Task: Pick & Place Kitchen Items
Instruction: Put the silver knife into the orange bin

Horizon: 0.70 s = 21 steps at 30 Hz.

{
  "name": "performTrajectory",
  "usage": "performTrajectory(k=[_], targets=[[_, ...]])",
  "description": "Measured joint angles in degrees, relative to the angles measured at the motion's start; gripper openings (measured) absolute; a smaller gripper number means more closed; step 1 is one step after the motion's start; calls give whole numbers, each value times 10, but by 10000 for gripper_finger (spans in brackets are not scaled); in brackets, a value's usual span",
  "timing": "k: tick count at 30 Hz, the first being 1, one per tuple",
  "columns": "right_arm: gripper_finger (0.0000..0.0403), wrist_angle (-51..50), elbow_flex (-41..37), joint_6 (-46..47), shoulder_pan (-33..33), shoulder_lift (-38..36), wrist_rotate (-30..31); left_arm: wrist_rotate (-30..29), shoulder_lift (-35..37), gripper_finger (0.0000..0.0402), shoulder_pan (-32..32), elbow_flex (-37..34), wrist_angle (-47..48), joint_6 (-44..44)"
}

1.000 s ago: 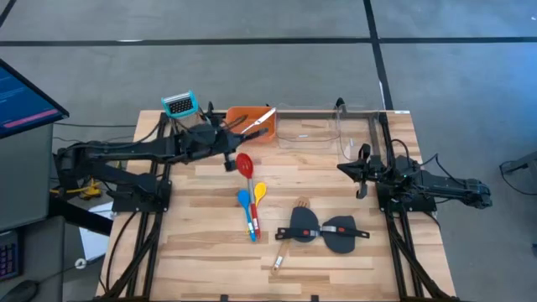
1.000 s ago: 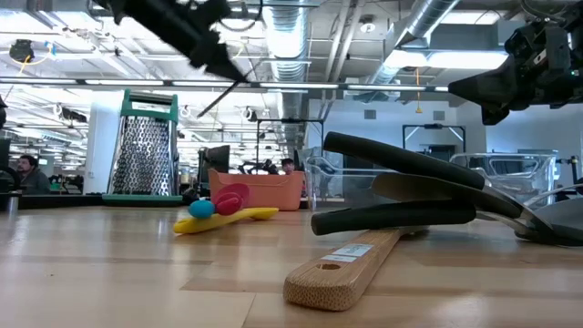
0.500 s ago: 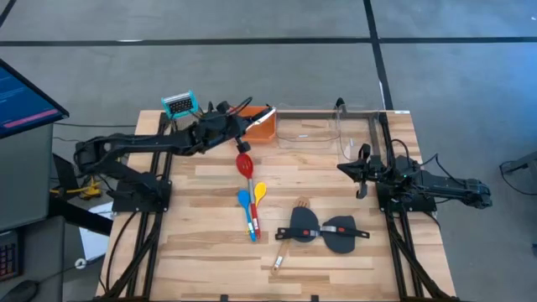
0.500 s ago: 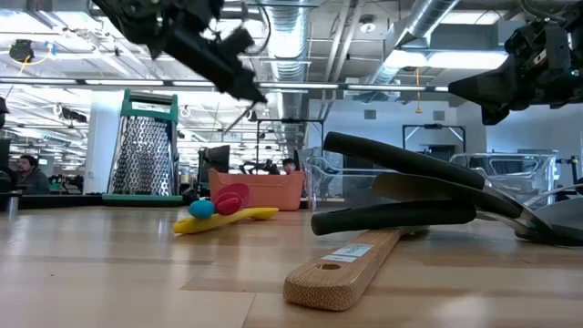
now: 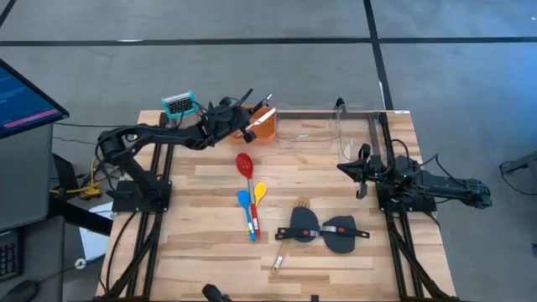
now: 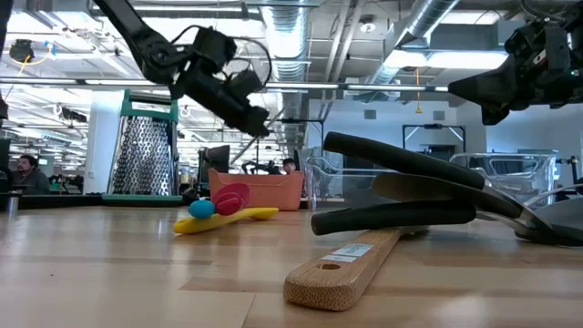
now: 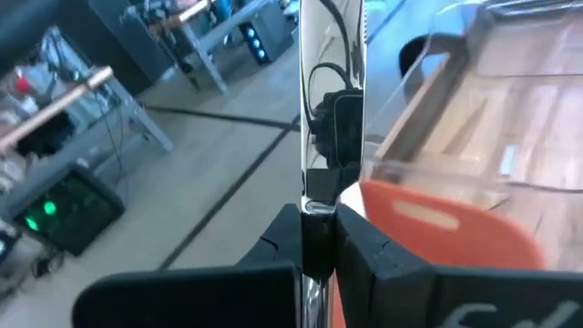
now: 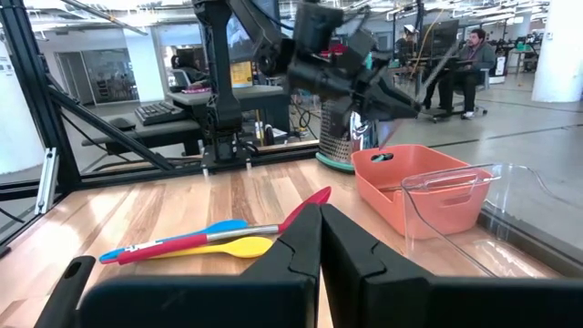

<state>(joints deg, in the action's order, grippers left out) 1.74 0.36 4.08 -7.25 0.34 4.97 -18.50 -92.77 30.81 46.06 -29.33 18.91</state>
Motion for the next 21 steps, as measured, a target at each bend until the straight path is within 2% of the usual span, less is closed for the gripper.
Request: performTrajectory(k=[10, 21], targets=[[0, 0, 0, 0, 0, 0, 0, 28, -42, 8, 41, 0, -4, -48], [0, 0, 0, 0, 0, 0, 0, 40, -76, 8, 50, 0, -6, -69]])
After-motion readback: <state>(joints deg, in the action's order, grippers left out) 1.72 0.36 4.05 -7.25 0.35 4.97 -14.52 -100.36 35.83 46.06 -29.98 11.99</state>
